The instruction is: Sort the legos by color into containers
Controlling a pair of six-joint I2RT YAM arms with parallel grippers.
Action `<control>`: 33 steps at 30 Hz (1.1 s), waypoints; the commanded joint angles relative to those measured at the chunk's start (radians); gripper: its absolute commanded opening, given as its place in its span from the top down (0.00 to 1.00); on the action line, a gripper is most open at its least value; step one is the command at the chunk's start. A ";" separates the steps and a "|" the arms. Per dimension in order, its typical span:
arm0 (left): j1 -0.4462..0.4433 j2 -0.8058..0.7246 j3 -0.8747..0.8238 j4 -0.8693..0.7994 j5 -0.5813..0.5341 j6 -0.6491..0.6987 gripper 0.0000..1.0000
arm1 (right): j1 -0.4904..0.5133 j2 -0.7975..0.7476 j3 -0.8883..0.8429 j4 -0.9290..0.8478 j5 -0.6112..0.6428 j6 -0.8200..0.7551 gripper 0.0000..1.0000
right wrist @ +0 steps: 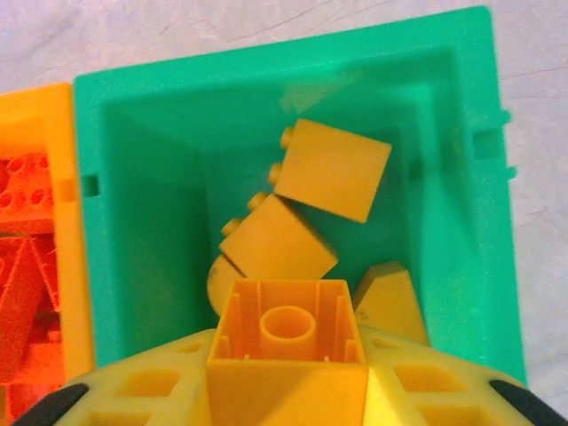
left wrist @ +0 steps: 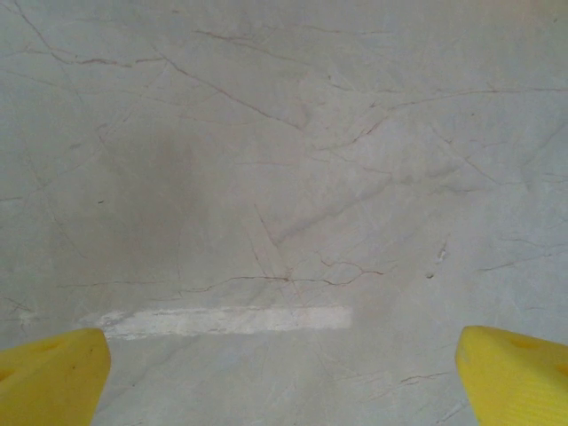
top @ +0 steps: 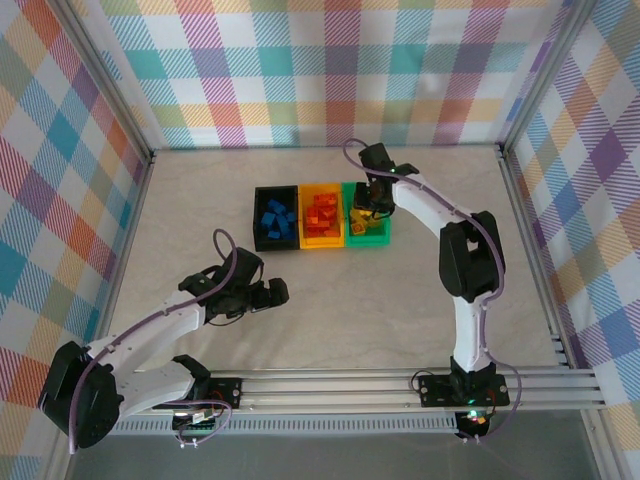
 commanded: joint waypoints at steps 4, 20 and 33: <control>0.011 -0.018 0.049 -0.050 -0.017 -0.006 0.00 | -0.009 -0.025 0.032 -0.020 0.008 -0.002 0.34; 0.061 -0.102 0.132 0.053 -0.394 0.111 0.00 | -0.007 -0.575 -0.550 0.243 0.008 0.075 0.00; 0.397 0.133 0.075 0.549 -0.434 0.376 0.00 | -0.007 -0.883 -0.887 0.420 0.145 0.099 0.00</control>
